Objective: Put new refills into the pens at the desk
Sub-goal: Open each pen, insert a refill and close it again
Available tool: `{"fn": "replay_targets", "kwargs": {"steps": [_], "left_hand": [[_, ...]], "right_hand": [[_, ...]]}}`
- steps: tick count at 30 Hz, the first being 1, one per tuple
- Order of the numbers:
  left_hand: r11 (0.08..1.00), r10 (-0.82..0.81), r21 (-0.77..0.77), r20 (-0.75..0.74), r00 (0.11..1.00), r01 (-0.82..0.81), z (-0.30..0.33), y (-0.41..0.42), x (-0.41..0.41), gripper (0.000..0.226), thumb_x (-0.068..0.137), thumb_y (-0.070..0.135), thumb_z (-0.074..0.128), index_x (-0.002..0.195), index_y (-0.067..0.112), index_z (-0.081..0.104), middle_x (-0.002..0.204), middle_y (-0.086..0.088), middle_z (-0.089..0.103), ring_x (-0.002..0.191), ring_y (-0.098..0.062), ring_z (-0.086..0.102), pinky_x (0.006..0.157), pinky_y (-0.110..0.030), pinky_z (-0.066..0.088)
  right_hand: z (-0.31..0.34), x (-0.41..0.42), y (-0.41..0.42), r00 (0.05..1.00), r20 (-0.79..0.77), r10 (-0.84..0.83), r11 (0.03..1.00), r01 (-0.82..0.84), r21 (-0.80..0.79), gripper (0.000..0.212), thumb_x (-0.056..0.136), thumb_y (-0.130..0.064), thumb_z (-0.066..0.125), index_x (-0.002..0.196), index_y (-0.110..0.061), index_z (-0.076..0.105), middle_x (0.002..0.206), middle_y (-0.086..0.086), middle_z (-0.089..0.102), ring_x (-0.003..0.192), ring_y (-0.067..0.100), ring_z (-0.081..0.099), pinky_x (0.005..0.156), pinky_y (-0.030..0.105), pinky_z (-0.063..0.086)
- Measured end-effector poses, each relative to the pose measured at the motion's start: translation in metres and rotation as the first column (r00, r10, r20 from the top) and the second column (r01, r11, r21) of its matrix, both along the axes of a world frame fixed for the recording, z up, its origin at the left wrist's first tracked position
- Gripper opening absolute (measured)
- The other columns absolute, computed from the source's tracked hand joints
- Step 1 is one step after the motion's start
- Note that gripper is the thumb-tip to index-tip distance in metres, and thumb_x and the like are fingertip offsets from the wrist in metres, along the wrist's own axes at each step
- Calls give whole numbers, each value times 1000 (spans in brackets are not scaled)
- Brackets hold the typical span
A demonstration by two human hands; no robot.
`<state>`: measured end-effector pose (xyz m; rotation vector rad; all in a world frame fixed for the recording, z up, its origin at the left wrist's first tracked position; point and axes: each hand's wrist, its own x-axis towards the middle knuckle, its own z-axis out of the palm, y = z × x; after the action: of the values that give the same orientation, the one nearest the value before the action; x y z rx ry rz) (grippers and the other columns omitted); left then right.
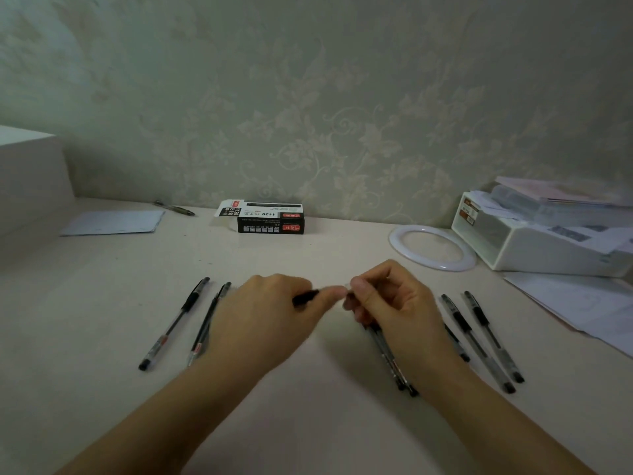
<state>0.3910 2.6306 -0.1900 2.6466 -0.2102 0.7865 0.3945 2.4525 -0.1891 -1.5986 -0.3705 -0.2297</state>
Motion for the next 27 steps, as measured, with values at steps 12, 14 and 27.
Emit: {"fn": "replay_targets", "kwargs": {"steps": [12, 14, 27], "left_hand": [[981, -74, -188, -109, 991, 53, -3, 3, 4, 29, 92, 54, 36, 86, 26, 33, 54, 3, 53, 49, -12, 51, 46, -30, 36], [980, -113, -172, -96, 989, 95, -5, 3, 4, 20, 96, 40, 41, 87, 25, 32, 54, 5, 49, 48, -10, 47, 44, -28, 30], [975, -216, -84, -150, 965, 206, -10, 3, 8, 17, 95, 40, 48, 86, 30, 39, 74, 12, 50, 64, -5, 48, 53, -20, 32]], "right_hand": [[-12, 10, -16, 963, 246, -107, 827, 224, -516, 13, 89, -20, 69, 83, -28, 62, 77, -15, 67, 74, 5, 64, 64, 13, 49], [-14, 10, -15, 960, 270, -77, 766, 231, -600, 13, 89, -18, 68, 84, -27, 60, 76, -15, 64, 75, 5, 61, 65, 16, 48], [-21, 11, -11, 966, 259, -17, 626, 213, -750, 14, 88, -31, 68, 100, -26, 63, 88, -18, 59, 88, 3, 51, 74, 17, 42]]}}
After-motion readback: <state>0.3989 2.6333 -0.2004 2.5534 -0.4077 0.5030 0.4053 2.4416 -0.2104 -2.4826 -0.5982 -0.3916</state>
